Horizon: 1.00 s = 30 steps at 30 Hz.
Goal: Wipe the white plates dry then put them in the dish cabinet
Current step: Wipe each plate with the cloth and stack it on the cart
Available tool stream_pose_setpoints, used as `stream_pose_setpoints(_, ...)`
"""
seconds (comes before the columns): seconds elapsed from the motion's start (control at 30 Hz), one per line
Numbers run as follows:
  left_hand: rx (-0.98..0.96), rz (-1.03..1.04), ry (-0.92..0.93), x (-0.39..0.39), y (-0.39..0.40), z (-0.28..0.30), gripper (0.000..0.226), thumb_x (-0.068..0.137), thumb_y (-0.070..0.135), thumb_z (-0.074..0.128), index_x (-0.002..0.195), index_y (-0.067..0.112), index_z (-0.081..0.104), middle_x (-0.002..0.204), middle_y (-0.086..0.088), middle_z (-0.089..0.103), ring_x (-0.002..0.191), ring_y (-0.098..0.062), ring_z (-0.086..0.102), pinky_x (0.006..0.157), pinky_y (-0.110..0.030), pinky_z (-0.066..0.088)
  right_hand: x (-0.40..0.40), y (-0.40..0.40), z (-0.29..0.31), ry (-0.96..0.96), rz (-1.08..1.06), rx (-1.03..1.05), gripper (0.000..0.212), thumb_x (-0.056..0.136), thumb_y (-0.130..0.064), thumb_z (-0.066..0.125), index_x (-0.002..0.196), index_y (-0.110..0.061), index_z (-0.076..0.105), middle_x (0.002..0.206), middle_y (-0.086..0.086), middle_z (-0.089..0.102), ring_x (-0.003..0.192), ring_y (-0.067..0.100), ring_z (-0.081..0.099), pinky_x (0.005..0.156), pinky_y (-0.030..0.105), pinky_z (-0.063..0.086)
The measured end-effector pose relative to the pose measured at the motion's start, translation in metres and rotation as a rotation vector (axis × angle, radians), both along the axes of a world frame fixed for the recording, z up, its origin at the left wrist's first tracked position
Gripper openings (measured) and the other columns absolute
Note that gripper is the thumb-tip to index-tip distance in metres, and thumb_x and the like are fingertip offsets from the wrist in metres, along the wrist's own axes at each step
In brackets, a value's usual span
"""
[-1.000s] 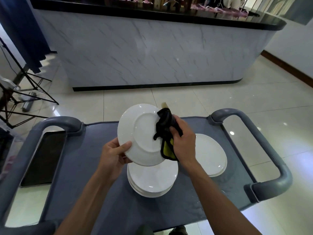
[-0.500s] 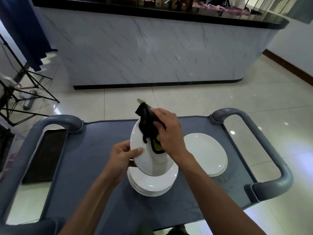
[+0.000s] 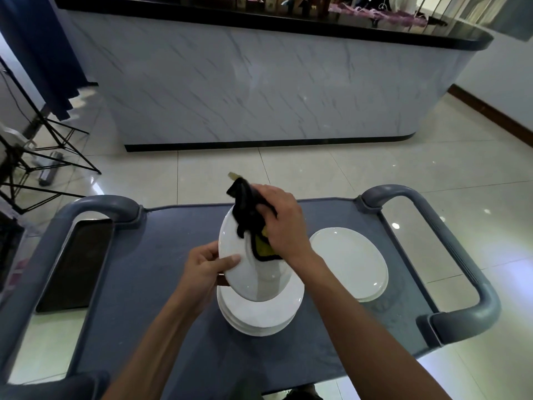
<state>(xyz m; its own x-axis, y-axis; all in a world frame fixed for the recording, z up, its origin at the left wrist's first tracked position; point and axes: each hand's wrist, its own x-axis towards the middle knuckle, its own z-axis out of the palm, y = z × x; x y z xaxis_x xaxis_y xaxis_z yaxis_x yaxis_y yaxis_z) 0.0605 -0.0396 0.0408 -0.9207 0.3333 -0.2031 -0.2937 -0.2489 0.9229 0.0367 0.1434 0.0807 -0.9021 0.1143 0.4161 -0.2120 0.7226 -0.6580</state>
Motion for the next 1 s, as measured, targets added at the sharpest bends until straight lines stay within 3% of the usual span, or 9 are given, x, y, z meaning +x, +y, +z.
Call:
stream_pose_setpoints(0.1, 0.035, 0.013, -0.013, 0.0, -0.003, 0.002, 0.024, 0.071, 0.009, 0.071, 0.094, 0.009, 0.079, 0.094, -0.02, 0.075, 0.078, -0.03, 0.071, 0.057, -0.04, 0.058, -0.008, 0.017, 0.004, -0.07, -0.044, -0.148, 0.042, 0.092, -0.002, 0.058, 0.127, -0.023, 0.067, 0.12, -0.013, 0.068, 0.107, -0.004, 0.055, 0.093, 0.004, 0.036)
stream_pose_setpoints(0.33, 0.129, 0.052, -0.062, -0.008, -0.012, -0.001, 0.021, 0.074, 0.01, 0.069, 0.093, 0.007, 0.078, 0.097, -0.018, 0.075, 0.08, -0.028, 0.071, 0.059, -0.039, 0.059, -0.003, 0.048, -0.007, -0.19, -0.173, -0.39, 0.04, 0.097, -0.009, 0.058, 0.132, -0.027, 0.064, 0.121, -0.014, 0.07, 0.115, 0.0, 0.061, 0.102, 0.021, 0.047)
stream_pose_setpoints(0.53, 0.184, 0.095, -0.128, -0.018, -0.015, -0.004, 0.021, 0.076, 0.012, 0.067, 0.092, 0.013, 0.079, 0.096, -0.013, 0.075, 0.08, -0.025, 0.072, 0.059, -0.037, 0.058, 0.014, 0.053, -0.009, -0.161, -0.175, -0.436, 0.04, 0.098, -0.008, 0.057, 0.132, -0.028, 0.064, 0.119, -0.016, 0.07, 0.113, -0.001, 0.062, 0.098, 0.017, 0.049)
stream_pose_setpoints(0.67, 0.236, 0.14, -0.151, -0.022, -0.012, -0.003, 0.022, 0.076, 0.012, 0.066, 0.093, 0.015, 0.08, 0.096, -0.009, 0.076, 0.08, -0.022, 0.073, 0.059, -0.036, 0.058, 0.029, 0.043, -0.015, -0.083, -0.202, -0.386, 0.041, 0.097, -0.009, 0.059, 0.132, -0.029, 0.063, 0.119, -0.017, 0.068, 0.114, 0.002, 0.061, 0.098, 0.019, 0.048)
stream_pose_setpoints(0.8, 0.247, 0.182, -0.138, -0.024, -0.005, 0.0, 0.024, 0.076, 0.012, 0.067, 0.098, 0.014, 0.079, 0.104, -0.011, 0.075, 0.087, -0.023, 0.073, 0.064, -0.038, 0.06, 0.041, 0.024, -0.027, 0.006, -0.239, -0.19, 0.041, 0.097, -0.007, 0.06, 0.136, -0.02, 0.061, 0.126, -0.005, 0.065, 0.117, 0.015, 0.055, 0.103, 0.032, 0.045)
stream_pose_setpoints(1.0, 0.254, 0.243, -0.15, -0.028, 0.003, 0.005, 0.032, 0.078, 0.011, 0.066, 0.109, 0.007, 0.071, 0.105, -0.015, 0.074, 0.088, -0.03, 0.072, 0.064, -0.042, 0.061, 0.055, -0.019, -0.038, 0.12, -0.15, 0.044, 0.042, 0.094, -0.005, 0.065, 0.135, -0.014, 0.062, 0.128, 0.003, 0.063, 0.113, 0.024, 0.056, 0.097, 0.038, 0.047)
